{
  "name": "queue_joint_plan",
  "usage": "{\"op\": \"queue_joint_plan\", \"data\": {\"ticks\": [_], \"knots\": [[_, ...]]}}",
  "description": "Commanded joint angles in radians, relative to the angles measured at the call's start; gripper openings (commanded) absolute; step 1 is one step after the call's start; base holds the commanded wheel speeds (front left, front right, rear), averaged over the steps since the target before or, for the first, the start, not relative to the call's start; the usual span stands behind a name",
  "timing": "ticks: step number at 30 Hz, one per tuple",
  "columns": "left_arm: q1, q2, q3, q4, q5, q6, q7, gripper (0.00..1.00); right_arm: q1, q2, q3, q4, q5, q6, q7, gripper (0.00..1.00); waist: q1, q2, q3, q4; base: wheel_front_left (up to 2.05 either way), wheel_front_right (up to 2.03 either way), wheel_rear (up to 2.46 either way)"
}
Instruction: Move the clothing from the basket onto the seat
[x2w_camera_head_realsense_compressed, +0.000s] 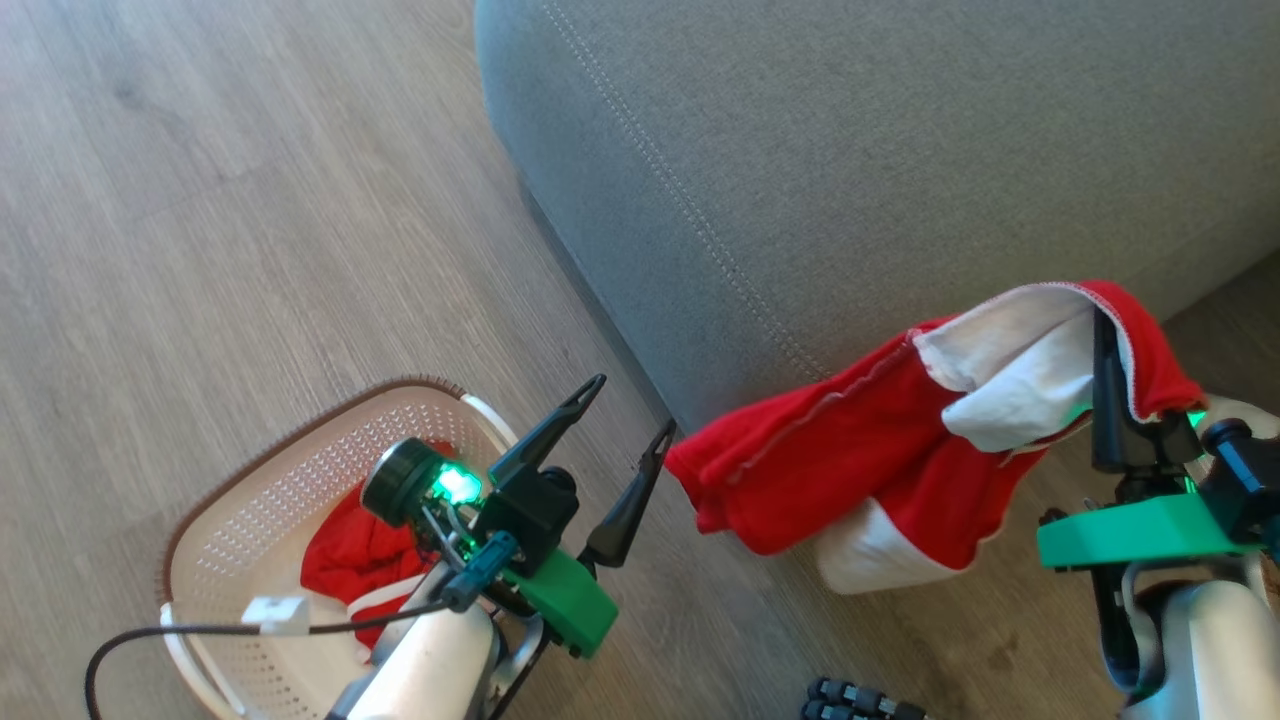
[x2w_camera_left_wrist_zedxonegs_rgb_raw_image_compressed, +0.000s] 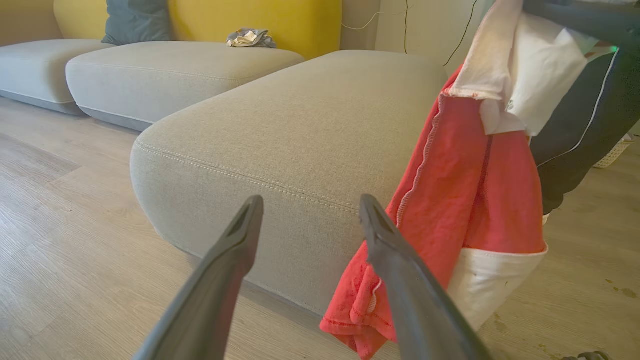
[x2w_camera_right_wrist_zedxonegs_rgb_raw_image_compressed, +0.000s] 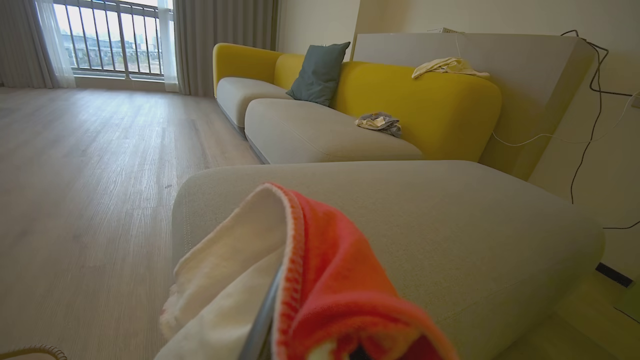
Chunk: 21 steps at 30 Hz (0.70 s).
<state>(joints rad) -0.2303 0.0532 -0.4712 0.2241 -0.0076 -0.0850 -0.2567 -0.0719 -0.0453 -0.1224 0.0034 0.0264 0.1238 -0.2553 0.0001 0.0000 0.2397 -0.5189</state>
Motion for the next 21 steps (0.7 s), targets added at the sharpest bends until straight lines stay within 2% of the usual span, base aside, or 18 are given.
{"op": "queue_joint_plan", "data": {"ticks": [1,10,15,18,21], "knots": [[-0.042,0.001,0.018,-0.026,0.004,-0.001,-0.005,1.0,-0.013,-0.006,0.01,-0.044,0.005,0.007,-0.006,0.0,-0.0001,0.0,0.004,-0.003,0.0,0.0,0.0],[-0.065,0.001,0.005,-0.021,-0.001,-0.005,-0.005,1.0,-0.01,-0.005,-0.028,-0.066,0.034,0.007,-0.006,0.0,-0.0001,0.0,0.016,-0.009,0.0,0.0,0.0],[-0.074,0.013,0.004,-0.029,0.005,-0.004,-0.005,1.0,-0.083,-0.006,-0.067,-0.126,0.006,0.007,-0.006,0.0,-0.0001,0.0,0.037,-0.012,0.0,0.0,0.0],[-0.085,0.036,-0.014,-0.038,0.031,0.001,-0.005,1.0,-0.155,-0.033,-0.08,-0.159,0.009,0.007,-0.006,0.0,-0.0001,0.0,0.057,-0.015,0.0,0.0,0.0],[-0.09,0.053,-0.029,-0.047,0.037,0.009,-0.005,1.0,-0.234,-0.097,-0.077,-0.176,0.013,0.007,-0.006,0.0,-0.0001,0.0,0.082,-0.017,0.0,0.0,0.0]]}}
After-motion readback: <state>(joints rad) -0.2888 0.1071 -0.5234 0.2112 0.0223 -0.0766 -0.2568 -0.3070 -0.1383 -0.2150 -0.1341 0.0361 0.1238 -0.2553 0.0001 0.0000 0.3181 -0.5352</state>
